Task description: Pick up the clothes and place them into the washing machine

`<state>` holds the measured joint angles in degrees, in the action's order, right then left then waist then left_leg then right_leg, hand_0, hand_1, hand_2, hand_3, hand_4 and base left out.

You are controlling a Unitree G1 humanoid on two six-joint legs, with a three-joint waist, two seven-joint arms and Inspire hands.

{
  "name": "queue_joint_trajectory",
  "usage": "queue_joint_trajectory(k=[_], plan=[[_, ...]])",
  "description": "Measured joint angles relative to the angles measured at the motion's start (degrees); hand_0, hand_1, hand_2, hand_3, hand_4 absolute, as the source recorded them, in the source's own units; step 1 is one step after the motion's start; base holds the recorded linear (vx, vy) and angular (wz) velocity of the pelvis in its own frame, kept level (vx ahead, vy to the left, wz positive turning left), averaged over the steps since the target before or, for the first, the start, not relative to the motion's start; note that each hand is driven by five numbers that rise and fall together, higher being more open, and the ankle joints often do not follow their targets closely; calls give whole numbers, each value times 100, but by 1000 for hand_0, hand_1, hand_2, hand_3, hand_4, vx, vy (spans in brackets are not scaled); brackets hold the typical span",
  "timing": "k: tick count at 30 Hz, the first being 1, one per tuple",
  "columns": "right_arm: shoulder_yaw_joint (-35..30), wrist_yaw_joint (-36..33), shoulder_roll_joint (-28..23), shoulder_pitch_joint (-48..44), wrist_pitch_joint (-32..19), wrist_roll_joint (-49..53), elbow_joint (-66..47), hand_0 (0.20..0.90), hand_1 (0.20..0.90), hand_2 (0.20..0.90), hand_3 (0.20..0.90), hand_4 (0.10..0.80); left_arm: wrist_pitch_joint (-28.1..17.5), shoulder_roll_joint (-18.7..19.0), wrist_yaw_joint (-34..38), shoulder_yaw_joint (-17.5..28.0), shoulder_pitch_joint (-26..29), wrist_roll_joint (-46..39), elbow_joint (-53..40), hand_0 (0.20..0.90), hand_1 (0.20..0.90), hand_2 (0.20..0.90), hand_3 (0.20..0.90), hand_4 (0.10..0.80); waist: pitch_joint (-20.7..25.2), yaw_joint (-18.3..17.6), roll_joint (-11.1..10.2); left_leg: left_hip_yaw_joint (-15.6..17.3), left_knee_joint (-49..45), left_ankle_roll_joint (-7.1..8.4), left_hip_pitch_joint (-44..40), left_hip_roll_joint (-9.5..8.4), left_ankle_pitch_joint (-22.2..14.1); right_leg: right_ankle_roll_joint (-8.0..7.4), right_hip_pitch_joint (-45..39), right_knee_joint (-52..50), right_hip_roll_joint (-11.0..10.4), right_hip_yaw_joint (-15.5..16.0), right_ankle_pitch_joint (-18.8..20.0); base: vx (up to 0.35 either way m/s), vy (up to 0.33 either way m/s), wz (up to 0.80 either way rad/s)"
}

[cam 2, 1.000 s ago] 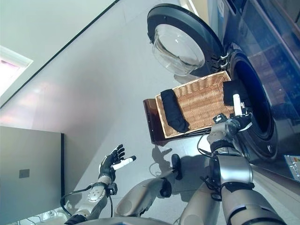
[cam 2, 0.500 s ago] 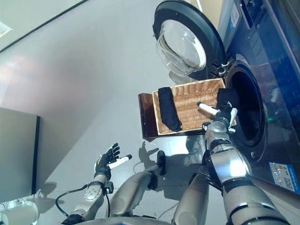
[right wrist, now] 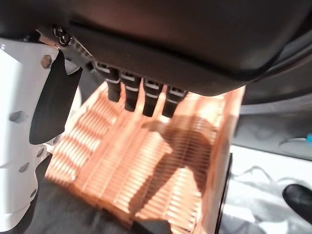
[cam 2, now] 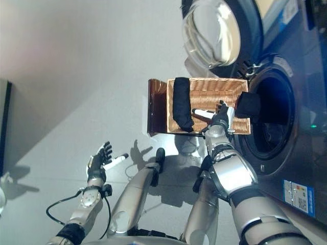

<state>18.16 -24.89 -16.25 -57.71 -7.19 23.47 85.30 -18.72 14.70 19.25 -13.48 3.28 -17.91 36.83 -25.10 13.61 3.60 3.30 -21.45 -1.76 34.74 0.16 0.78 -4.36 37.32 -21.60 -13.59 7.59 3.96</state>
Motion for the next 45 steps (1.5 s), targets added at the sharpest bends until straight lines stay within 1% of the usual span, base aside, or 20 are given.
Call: queue_joint_trajectory(k=[2, 3, 4, 5, 9, 12, 13, 14, 15, 16, 17, 19, 24, 27, 36, 40, 42, 45], plan=[[34, -7, 47, -100, 2, 37, 0, 900, 900, 900, 900, 800, -4, 21, 36, 54, -32, 24, -125, 900, 900, 900, 900, 800, -9, -5, -5, -49, -18, -2, 84, 7, 0, 19, 29, -67, 28, 82, -14, 8, -7, 4], [32, -19, 38, -126, 4, 57, 6, 900, 900, 900, 900, 800, -4, 23, 62, 109, 1, 42, -192, 900, 900, 900, 900, 800, -38, -3, -30, -54, -61, 5, 129, -5, 5, 31, 66, -145, -33, 83, -24, 19, -5, 33], [32, -22, 43, -184, 4, 62, 32, 900, 900, 900, 900, 800, -17, 27, 109, 163, 6, 53, -290, 900, 900, 900, 900, 800, -58, 10, -65, -76, -92, 17, 179, 3, 13, 35, 112, -176, -50, 108, -26, 17, 6, 30], [35, -22, 35, -264, 4, 94, 35, 900, 900, 900, 900, 800, -18, 31, 173, 180, 51, 56, -347, 900, 900, 900, 900, 800, -70, 61, -74, -152, -142, 24, 266, 3, 16, 39, 157, -185, -38, 165, -28, 24, -2, 17], [36, -25, 40, -447, -10, 181, 49, 900, 900, 900, 900, 800, -16, 48, 239, 210, 277, 106, -467, 900, 900, 900, 900, 800, -199, 169, -91, -210, -250, 25, 420, -3, 17, 62, 226, -295, -82, 258, -44, 12, -15, 15], [30, -28, 15, -582, -8, 225, 152, 900, 900, 900, 900, 800, -17, 94, 300, 214, 387, 150, -860, 900, 900, 900, 900, 800, -265, 302, -115, -303, -330, 46, 602, -66, 31, 60, 383, -543, -183, 350, -181, -2, -32, 23], [32, -28, 1, -639, -1, 280, 177, 900, 900, 900, 900, 800, -38, 97, 353, 225, 439, 155, -945, 900, 900, 900, 900, 800, -272, 306, -106, -361, -362, 52, 671, -90, 35, 83, 433, -616, -216, 403, -224, -2, -3, 33], [32, -24, 0, -678, -2, 295, 174, 851, 851, 851, 851, 765, -53, 125, 380, 230, 506, 156, -969, 900, 900, 900, 900, 800, -300, 322, -105, -373, -393, 55, 705, -96, 39, 84, 466, -663, -246, 433, -269, -1, 1, 30], [36, -23, 11, -718, 0, 299, 181, 411, 411, 411, 411, 451, -43, 151, 400, 222, 572, 157, -972, 900, 900, 900, 900, 800, -306, 368, -106, -391, -418, 53, 767, -108, 34, 85, 524, -742, -266, 440, -322, 4, 11, 23], [34, -21, -1, -767, 0, 299, 185, 233, 233, 233, 233, 324, -43, 159, 428, 221, 641, 172, -986, 900, 900, 900, 900, 800, -321, 409, -102, -402, -437, 51, 811, -118, 29, 92, 577, -817, -291, 449, -364, 7, 9, 16], [34, -23, -7, -808, 0, 299, 185, 200, 200, 200, 200, 300, -44, 161, 462, 223, 701, 199, -988, 900, 900, 900, 900, 800, -323, 448, -101, -404, -460, 52, 869, -119, 30, 98, 635, -858, -303, 460, -385, 8, 15, 14], [28, -42, -4, -885, 1, 309, 206, 200, 200, 200, 200, 300, -44, 184, 470, 225, 756, 246, -993, 900, 900, 900, 900, 800, -380, 485, -96, -414, -466, 55, 891, -141, 32, 128, 651, -926, -338, 498, -412, 4, 31, 13], [17, -149, -161, -893, 15, 413, 281, 200, 200, 200, 200, 300, -42, 185, 484, 219, 705, 264, -993, 900, 900, 900, 900, 800, -386, 470, -94, -426, -515, 38, 890, -181, 17, 133, 648, -927, -368, 498, -434, -3, 43, 1], [1, -152, -162, -891, 104, 413, 356, 200, 200, 200, 200, 300, -41, 185, 511, 217, 707, 271, -993, 900, 900, 900, 900, 800, -385, 459, -94, -394, -548, 27, 879, -169, -1, 136, 647, -931, -358, 465, -431, -8, 27, -5], [-81, -140, -160, -890, 107, 408, 378, 200, 200, 200, 200, 300, -40, 191, 518, 215, 574, 275, -1002, 900, 900, 900, 900, 800, -385, 461, -92, -317, -561, 27, 846, -161, 0, 132, 644, -910, -350, 390, -430, -4, 9, -3], [-216, -135, -160, -873, 125, 404, 385, 200, 200, 200, 200, 300, -38, 201, 512, 213, 444, 275, -999, 900, 900, 900, 900, 800, -389, 469, -85, -219, -543, 5, 715, -155, -14, 131, 587, -906, -344, 291, -429, 1, -4, -10], [-256, -141, -163, -870, 127, 403, 385, 200, 200, 200, 200, 300, -38, 204, 510, 213, 333, 276, -995, 900, 900, 900, 900, 800, -387, 443, -74, -169, -531, -29, 612, -140, -38, 91, 524, -863, -334, 237, -425, 10, -11, -21], [-341, -164, -238, -816, 123, 407, 376, 200, 200, 200, 200, 300, -32, 206, 448, 209, 298, 275, -982, 900, 900, 900, 900, 800, -387, 418, -71, -61, -468, -35, 490, -111, -41, 59, 433, -750, -296, 158, -342, 20, -4, -16]])
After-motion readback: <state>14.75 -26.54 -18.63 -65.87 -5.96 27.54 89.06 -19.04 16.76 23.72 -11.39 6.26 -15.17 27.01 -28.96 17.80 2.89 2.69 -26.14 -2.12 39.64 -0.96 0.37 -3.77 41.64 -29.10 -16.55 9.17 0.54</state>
